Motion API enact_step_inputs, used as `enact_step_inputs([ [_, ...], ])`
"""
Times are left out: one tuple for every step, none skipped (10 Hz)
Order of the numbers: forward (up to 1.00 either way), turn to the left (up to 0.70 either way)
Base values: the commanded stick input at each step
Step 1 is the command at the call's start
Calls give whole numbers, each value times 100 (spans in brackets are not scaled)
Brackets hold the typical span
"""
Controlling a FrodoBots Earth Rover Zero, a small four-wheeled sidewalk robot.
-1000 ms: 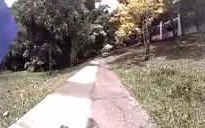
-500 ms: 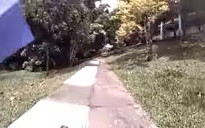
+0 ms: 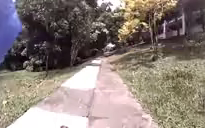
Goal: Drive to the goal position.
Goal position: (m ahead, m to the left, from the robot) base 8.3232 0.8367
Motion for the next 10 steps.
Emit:
enact_step_inputs([
  [50, 0],
  [50, 0],
  [50, 0],
  [50, 0],
  [50, 0],
  [50, 0],
  [50, 0],
  [50, 0],
  [50, 0],
  [50, 0],
])
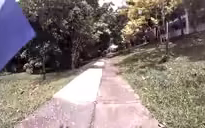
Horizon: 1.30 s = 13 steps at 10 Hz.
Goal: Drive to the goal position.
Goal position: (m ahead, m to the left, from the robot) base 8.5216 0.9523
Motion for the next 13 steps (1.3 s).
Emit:
enact_step_inputs([
  [50, 0],
  [50, 0],
  [50, 0],
  [50, 0],
  [50, 0],
  [50, 0],
  [50, 0],
  [50, 0],
  [50, 0],
  [50, 0],
  [50, 0],
  [50, 0],
  [50, 0],
])
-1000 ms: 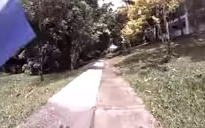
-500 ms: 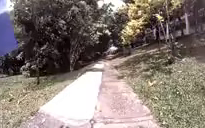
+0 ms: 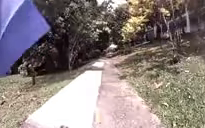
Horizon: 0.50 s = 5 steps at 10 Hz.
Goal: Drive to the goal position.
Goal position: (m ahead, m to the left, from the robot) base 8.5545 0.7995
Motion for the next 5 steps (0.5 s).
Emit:
enact_step_inputs([
  [50, 0],
  [50, 0],
  [50, 0],
  [50, 0],
  [50, 0],
])
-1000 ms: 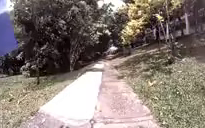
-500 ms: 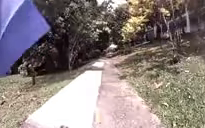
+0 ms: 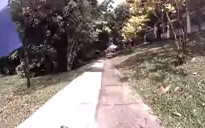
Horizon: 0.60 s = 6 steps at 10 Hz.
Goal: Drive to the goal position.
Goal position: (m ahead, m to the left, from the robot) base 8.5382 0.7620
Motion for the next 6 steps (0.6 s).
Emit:
enact_step_inputs([
  [50, 0],
  [50, 0],
  [50, 0],
  [50, 0],
  [50, 0],
  [50, 0],
])
